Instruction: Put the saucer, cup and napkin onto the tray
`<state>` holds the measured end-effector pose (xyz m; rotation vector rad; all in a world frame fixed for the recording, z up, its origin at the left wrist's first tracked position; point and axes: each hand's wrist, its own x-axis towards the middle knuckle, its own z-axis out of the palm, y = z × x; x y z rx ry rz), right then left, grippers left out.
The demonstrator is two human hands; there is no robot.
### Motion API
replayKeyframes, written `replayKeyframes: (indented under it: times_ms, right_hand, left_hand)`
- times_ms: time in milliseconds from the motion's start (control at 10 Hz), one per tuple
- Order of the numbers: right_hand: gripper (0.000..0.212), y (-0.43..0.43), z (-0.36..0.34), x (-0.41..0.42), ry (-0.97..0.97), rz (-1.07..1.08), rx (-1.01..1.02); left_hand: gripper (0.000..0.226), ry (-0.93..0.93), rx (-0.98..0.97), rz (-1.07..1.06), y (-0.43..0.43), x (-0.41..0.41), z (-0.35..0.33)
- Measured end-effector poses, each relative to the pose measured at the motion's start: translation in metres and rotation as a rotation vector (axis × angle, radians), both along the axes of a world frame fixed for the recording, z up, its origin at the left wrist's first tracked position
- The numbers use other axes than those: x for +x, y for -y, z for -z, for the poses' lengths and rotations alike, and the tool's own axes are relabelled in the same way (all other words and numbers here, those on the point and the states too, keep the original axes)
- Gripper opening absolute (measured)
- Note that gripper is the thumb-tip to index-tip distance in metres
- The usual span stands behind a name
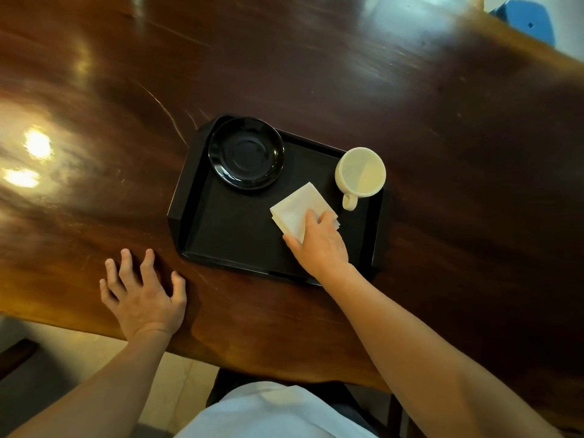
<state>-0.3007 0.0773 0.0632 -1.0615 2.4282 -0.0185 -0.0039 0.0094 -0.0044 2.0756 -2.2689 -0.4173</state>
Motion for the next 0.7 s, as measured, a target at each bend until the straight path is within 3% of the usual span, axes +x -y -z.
replayKeyframes:
  times_ms: [200,700]
  right_hand:
    - [0.065,-0.001,0.001,-0.006,0.130,-0.121,0.032]
    - [0.045,-0.030,-0.005,0.013,0.111,-0.002,-0.117]
  left_hand:
    - [0.067,0.000,0.007,0.005,0.000,0.001,0.001]
    - [0.067,-0.025,-0.014,0.035,-0.001,0.004,0.003]
